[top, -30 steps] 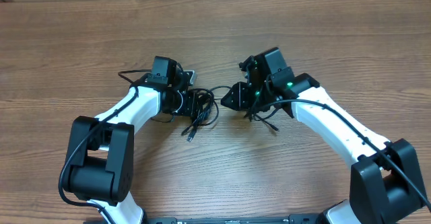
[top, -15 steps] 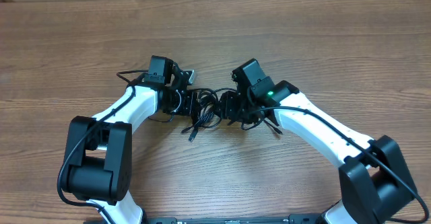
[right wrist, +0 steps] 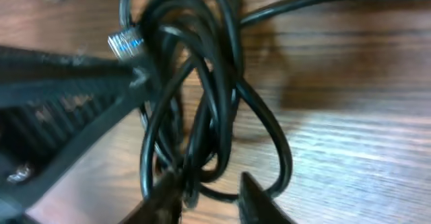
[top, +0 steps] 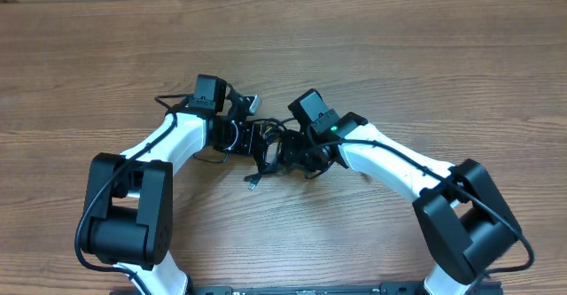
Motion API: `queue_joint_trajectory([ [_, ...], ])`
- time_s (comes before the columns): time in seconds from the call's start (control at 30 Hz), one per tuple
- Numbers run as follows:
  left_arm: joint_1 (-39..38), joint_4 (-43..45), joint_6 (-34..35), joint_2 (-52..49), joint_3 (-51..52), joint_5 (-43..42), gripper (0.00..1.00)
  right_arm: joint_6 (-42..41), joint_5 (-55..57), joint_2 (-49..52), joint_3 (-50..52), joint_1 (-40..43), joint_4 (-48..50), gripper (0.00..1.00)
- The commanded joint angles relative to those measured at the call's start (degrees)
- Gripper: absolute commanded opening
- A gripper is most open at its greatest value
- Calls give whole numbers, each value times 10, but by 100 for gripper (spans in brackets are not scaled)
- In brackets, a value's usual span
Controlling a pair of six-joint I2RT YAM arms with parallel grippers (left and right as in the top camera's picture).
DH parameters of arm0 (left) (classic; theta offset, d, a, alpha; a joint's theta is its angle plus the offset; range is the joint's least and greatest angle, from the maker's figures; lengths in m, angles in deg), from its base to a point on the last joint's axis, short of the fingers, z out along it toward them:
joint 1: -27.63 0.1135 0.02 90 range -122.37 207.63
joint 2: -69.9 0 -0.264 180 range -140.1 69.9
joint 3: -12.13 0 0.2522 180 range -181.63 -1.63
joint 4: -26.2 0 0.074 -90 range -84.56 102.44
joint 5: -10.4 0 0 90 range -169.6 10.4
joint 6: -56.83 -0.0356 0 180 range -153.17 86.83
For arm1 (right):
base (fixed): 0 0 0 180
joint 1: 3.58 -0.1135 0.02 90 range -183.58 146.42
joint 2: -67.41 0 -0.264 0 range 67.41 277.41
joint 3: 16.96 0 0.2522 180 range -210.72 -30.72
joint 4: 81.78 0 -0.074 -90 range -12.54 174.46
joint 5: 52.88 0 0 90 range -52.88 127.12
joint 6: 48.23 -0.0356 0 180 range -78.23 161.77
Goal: Untangle cables
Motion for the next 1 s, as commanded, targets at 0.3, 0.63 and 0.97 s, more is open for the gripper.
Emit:
queue_joint_trajectory([
  [0.3, 3, -28, 16, 76, -14, 90, 4, -82, 19, 28, 18, 10, 7, 4],
  [0.63, 2, -33, 65, 165, -14, 132, 4, -77, -25, 54, 18, 30, 18, 4],
  [0.97, 2, -73, 113, 169, -13, 183, 4, -46, -37, 54, 18, 30, 15, 4],
])
